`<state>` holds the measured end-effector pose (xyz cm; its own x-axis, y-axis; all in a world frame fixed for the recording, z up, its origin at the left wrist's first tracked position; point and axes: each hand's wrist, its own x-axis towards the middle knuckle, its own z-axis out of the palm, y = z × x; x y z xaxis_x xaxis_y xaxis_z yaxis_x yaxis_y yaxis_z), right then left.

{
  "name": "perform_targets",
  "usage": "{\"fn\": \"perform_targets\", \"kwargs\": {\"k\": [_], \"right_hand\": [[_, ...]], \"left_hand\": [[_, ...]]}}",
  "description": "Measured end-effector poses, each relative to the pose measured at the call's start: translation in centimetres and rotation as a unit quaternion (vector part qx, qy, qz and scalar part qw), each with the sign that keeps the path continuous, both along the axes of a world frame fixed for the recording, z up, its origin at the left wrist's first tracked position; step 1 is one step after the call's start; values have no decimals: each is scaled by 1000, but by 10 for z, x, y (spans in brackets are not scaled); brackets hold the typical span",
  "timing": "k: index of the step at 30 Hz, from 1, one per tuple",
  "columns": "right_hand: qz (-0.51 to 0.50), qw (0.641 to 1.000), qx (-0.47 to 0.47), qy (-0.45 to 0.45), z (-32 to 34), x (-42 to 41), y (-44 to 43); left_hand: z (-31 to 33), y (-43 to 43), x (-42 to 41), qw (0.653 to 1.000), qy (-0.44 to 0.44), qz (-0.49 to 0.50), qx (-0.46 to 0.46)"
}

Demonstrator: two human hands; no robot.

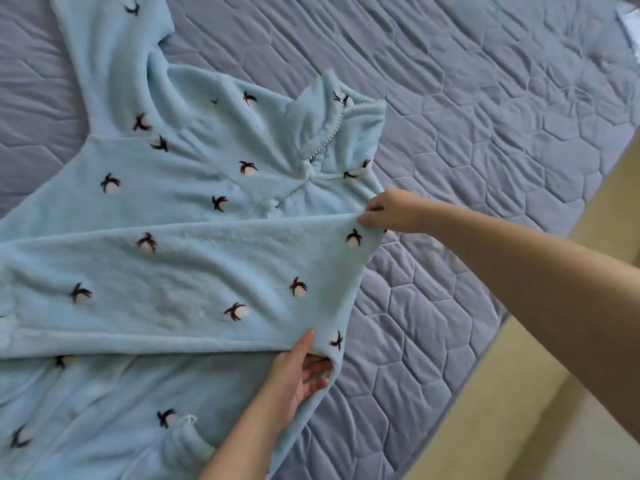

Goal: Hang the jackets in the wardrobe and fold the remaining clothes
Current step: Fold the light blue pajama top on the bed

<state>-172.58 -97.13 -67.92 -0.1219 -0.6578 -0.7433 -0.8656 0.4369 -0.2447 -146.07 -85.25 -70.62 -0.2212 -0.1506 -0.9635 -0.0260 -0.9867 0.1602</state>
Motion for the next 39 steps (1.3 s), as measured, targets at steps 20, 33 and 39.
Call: {"fn": "perform_targets", "kwargs": {"k": [20,33,39], "right_hand": [[-76,961,-146,224,-32,64,62],[-105,961,-181,182,-96,270,52],[-106,958,-142,224,-122,277,47]], "left_hand": [[18,-5,8,891,-120,-426,-96],[-69,-162,171,295,-289,-667,-620],[-88,-186,213,239,-260,-656,-667]]}}
